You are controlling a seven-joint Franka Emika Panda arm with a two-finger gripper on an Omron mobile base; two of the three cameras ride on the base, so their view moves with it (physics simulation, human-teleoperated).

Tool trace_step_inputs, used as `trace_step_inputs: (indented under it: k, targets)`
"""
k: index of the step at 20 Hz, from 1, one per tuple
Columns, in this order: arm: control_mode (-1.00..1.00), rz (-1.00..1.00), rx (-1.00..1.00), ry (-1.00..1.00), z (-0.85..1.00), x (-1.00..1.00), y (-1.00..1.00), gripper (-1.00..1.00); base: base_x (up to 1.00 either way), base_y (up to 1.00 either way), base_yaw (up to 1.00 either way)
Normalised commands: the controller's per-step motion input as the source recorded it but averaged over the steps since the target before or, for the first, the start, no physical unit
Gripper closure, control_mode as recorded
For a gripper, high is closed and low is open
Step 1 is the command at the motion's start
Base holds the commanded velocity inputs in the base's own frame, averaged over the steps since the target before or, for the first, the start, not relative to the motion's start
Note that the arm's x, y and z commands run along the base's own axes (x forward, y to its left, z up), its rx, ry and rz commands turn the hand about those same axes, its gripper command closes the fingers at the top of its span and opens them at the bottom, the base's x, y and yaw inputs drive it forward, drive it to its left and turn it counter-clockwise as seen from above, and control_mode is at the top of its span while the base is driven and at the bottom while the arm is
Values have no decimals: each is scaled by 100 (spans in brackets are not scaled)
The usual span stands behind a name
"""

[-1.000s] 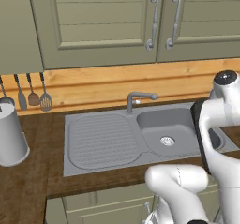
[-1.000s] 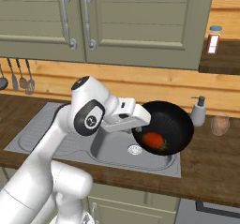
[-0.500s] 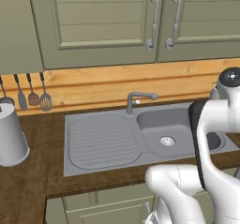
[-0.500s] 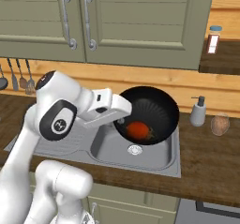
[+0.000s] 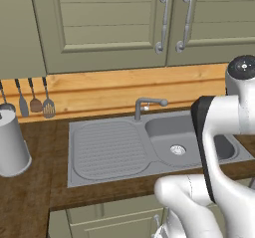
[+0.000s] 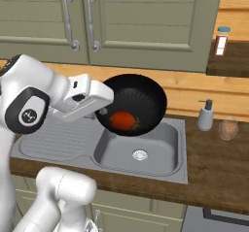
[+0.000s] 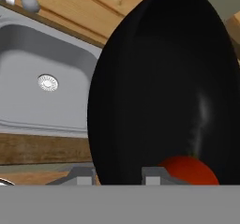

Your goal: Pick the tomato from the sink and place it in the bowl. Then pick the bowl and place it in the microwave. Then close the microwave door and press the start button.

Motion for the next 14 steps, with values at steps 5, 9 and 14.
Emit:
trace_step_inputs:
  k: [5,9,14]
  targets:
    - [-100,4,-2,0,12,-11,43,100,0,0,0]
    - [-100,0,0,0,0,0,0,100,0,0,0]
    - [-100,0,0,0,0,0,0,100,0,0,0]
